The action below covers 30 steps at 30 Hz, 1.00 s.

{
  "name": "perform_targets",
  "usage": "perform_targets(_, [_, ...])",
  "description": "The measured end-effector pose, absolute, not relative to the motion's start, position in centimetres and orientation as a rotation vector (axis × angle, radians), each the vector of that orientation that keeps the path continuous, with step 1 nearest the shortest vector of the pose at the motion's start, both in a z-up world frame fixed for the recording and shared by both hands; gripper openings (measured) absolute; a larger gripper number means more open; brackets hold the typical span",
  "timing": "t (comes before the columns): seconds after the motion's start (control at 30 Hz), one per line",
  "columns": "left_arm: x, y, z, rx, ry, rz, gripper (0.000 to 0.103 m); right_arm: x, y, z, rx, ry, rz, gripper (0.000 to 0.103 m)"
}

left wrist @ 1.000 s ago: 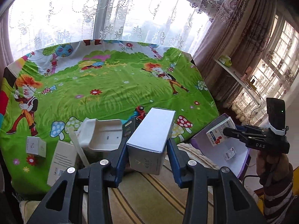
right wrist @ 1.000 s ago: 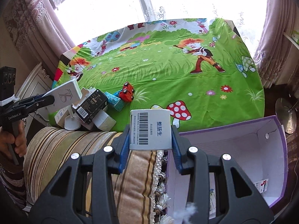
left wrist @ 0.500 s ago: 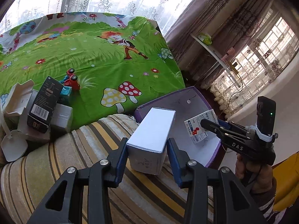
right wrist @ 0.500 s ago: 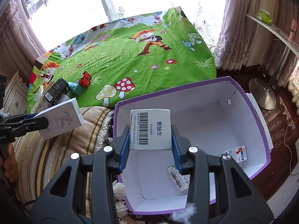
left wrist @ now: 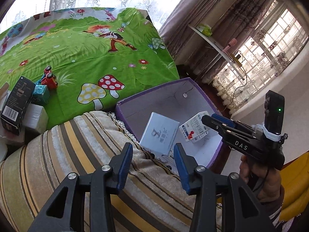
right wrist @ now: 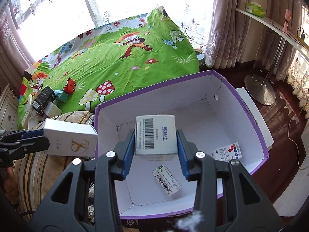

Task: Organize rigid objects
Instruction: 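Carry both boxes into the purple box and release them, then return both tools to the pile and grasp white plastic stand with left tool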

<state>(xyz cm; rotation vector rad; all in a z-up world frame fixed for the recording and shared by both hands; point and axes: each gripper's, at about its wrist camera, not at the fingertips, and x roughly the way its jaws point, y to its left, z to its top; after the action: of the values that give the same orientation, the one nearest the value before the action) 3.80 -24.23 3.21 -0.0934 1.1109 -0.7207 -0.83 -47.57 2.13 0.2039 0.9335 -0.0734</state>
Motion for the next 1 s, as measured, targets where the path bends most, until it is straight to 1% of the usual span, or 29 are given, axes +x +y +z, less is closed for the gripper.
perform_targets(0.03, [3.8, -24.1, 3.2, -0.097, 1.108, -0.715, 0.050, -0.9, -47.5, 2.2, 0.200, 0.932, -0.078, 0.062])
perform_targets(0.07, [3.8, -23.9, 3.3, -0.100, 1.103, -0.708, 0.052, -0.9, -47.5, 2.3, 0.194, 0.927, -0.084, 0.069])
perform_targets(0.13, [3.8, -23.6, 3.6, -0.101, 1.090, -0.702, 0.054, -1.0, -47.4, 2.7, 0.185, 0.915, -0.089, 0.073])
perform_targets(0.2, [3.5, -23.4, 4.0, -0.077, 1.063, -0.673, 0.060, -1.0, -47.2, 3.2, 0.172, 0.900, -0.099, 0.075])
perform_targets(0.23, [3.4, -23.3, 4.3, -0.063, 1.044, -0.659, 0.061, -1.1, -47.1, 3.5, 0.160, 0.888, -0.104, 0.078])
perform_targets(0.37, [2.3, -23.3, 5.9, 0.023, 0.948, -0.585, 0.063, -1.3, -46.3, 4.9, 0.103, 0.841, -0.144, 0.088])
perform_targets(0.43, [1.7, -23.0, 6.5, 0.040, 0.888, -0.556, 0.063, -1.3, -45.9, 5.4, 0.074, 0.826, -0.184, 0.092])
perform_targets(0.5, [1.2, -22.7, 6.9, 0.054, 0.845, -0.577, 0.063, -1.2, -45.4, 6.0, 0.043, 0.813, -0.230, 0.093])
perform_targets(0.67, [0.7, -21.7, 7.1, 0.040, 0.852, -0.625, 0.063, -1.4, -44.9, 6.8, 0.083, 0.766, -0.200, 0.094])
perform_targets(0.77, [0.9, -20.9, 6.5, 0.026, 0.903, -0.631, 0.063, -1.1, -44.2, 6.7, 0.103, 0.794, -0.138, 0.094])
perform_targets(1.0, [1.2, -16.4, 6.2, -0.093, 0.907, -0.556, 0.063, -0.4, -41.1, 6.1, 0.088, 0.831, -0.036, 0.094])
